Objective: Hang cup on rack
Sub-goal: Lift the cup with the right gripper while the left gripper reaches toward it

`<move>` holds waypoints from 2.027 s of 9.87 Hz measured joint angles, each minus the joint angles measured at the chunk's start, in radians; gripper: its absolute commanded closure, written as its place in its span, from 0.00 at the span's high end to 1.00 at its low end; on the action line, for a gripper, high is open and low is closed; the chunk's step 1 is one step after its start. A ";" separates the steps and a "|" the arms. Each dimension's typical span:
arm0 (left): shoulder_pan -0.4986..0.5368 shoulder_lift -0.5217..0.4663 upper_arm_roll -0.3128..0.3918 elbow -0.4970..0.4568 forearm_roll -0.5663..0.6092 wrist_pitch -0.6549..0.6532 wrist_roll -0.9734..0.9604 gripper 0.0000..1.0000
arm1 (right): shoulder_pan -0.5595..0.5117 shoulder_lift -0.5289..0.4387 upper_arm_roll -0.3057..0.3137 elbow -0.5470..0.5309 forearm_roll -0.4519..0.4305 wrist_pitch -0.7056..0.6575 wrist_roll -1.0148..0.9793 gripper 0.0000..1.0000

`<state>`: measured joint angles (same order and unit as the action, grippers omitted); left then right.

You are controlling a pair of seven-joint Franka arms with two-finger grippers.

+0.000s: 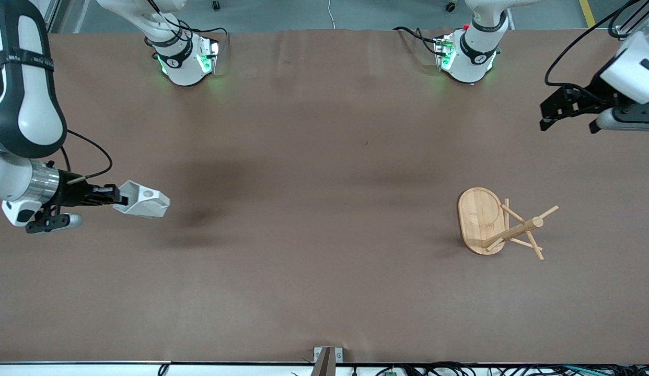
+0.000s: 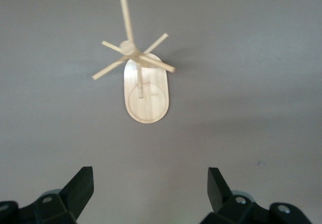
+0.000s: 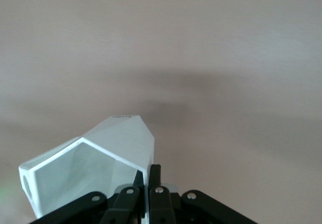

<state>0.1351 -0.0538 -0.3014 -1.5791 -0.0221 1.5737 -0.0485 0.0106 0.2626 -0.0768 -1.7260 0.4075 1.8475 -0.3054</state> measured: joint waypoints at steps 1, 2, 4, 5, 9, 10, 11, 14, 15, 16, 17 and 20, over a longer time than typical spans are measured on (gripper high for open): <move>-0.005 0.003 -0.046 0.006 -0.003 0.001 0.001 1.00 | 0.039 -0.007 0.001 0.005 0.053 -0.001 0.015 0.00; -0.011 0.004 -0.103 0.009 -0.007 0.002 0.002 1.00 | 0.077 -0.010 0.002 0.008 0.114 -0.001 0.025 0.00; -0.024 0.027 -0.251 0.009 -0.011 0.046 0.011 1.00 | 0.138 -0.010 0.003 0.014 0.257 0.001 0.028 0.00; -0.029 0.047 -0.330 0.009 -0.011 0.079 0.011 1.00 | 0.167 -0.010 0.003 0.015 0.326 0.001 0.028 0.00; -0.030 0.096 -0.481 0.020 -0.082 0.186 0.130 1.00 | 0.274 -0.010 0.003 0.015 0.619 -0.014 0.037 0.00; -0.029 0.108 -0.506 0.021 -0.089 0.215 0.176 1.00 | 0.302 -0.010 0.003 0.015 0.663 -0.025 0.040 0.00; -0.030 0.122 -0.531 0.021 -0.089 0.239 0.213 1.00 | 0.321 -0.010 0.003 0.015 0.703 -0.066 0.040 0.00; -0.030 0.177 -0.587 0.022 -0.089 0.312 0.341 1.00 | 0.356 0.007 0.006 0.013 0.780 -0.162 0.021 0.00; -0.030 0.201 -0.591 0.022 -0.089 0.324 0.391 1.00 | 0.359 0.015 0.018 0.013 0.786 -0.180 0.019 0.00; -0.033 0.226 -0.595 0.022 -0.090 0.336 0.424 1.00 | 0.359 0.021 0.036 0.013 0.789 -0.188 0.019 0.00; -0.048 0.243 -0.601 0.024 -0.091 0.352 0.429 1.00 | 0.359 0.026 0.051 0.013 0.799 -0.190 0.019 0.00; -0.081 0.247 -0.610 0.024 -0.091 0.367 0.429 1.00 | 0.360 0.032 0.092 0.013 0.844 -0.191 0.017 0.00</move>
<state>0.0541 0.1934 -0.9111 -1.5552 -0.1126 1.9410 0.3805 0.3703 0.2951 0.0157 -1.7130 1.2514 1.6566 -0.2888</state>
